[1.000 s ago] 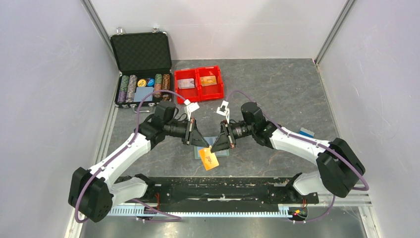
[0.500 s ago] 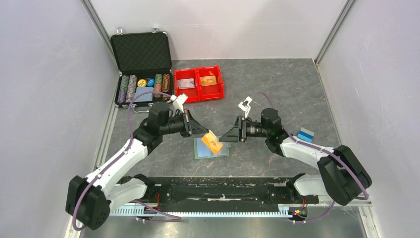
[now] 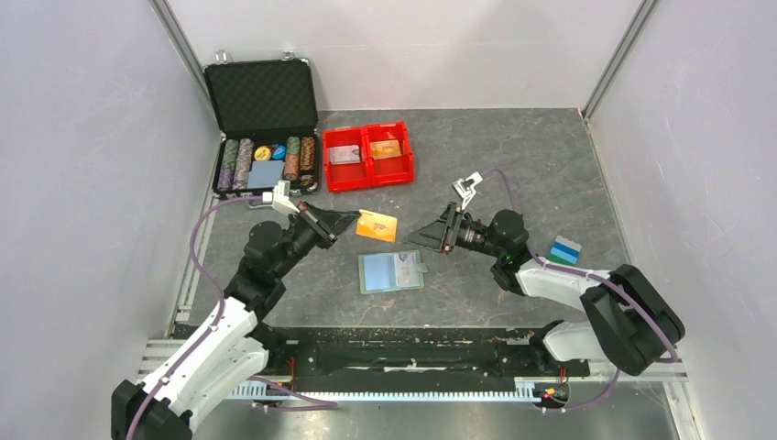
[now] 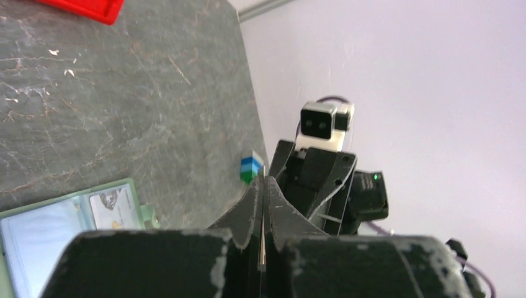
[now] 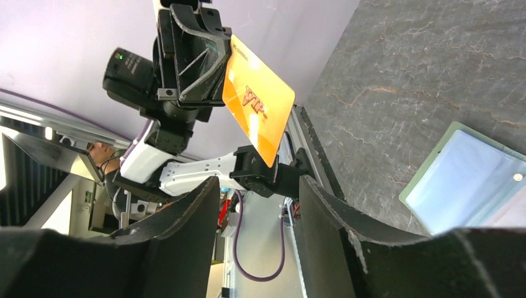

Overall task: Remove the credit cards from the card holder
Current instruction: Place the credit card in the storage box.

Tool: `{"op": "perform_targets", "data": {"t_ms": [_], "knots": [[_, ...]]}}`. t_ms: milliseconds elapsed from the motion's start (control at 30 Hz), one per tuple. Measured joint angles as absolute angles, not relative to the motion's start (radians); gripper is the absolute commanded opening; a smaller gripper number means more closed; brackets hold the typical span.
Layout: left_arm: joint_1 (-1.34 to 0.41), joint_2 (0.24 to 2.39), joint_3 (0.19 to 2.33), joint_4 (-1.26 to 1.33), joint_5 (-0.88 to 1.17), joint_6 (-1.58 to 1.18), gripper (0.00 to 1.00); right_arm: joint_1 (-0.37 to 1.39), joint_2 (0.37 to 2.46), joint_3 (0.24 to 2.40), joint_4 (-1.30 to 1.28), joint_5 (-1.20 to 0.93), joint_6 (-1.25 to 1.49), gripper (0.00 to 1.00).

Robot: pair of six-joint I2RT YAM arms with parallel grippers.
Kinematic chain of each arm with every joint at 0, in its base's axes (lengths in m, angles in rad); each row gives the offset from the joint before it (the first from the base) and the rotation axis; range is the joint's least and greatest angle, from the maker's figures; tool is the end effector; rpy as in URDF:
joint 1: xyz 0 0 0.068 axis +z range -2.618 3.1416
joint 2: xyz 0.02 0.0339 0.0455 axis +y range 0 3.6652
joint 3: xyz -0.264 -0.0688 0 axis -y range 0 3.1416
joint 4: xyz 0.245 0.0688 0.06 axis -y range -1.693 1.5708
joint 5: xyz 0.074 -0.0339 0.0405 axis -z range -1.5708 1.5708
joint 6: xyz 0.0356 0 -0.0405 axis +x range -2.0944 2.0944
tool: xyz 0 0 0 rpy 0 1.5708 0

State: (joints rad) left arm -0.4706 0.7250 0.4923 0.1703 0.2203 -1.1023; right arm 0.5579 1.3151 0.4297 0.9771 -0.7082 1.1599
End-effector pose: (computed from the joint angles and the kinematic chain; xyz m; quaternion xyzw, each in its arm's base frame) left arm 0.1597 -0.0900 0.2837 -0.1535 0.7120 -0.5383 0.4240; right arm 0.2044 0.1548 0.2265 -0.0572 0.6797 0.6773 0.2757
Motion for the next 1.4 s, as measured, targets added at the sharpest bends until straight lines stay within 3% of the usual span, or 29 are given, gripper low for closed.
{"op": "perform_targets", "data": {"t_ms": [433, 867, 1233, 1400], "knots": [[-0.471, 0.679, 0.36, 0.326, 0.086, -1.272, 0.02, 0.64, 1.467, 0.531, 1.058, -0.605, 1.251, 0.41], [-0.471, 0.659, 0.332, 0.355, 0.056, -1.317, 0.02, 0.653, 1.489, 0.551, 1.049, -0.542, 1.266, 0.21], [-0.471, 0.657, 0.332, 0.354, 0.053, -1.317, 0.02, 0.653, 1.485, 0.55, 1.033, -0.515, 1.269, 0.18], [-0.471, 0.643, 0.331, 0.35, 0.052, -1.317, 0.02, 0.653, 1.472, 0.541, 1.03, -0.512, 1.277, 0.0]]}}
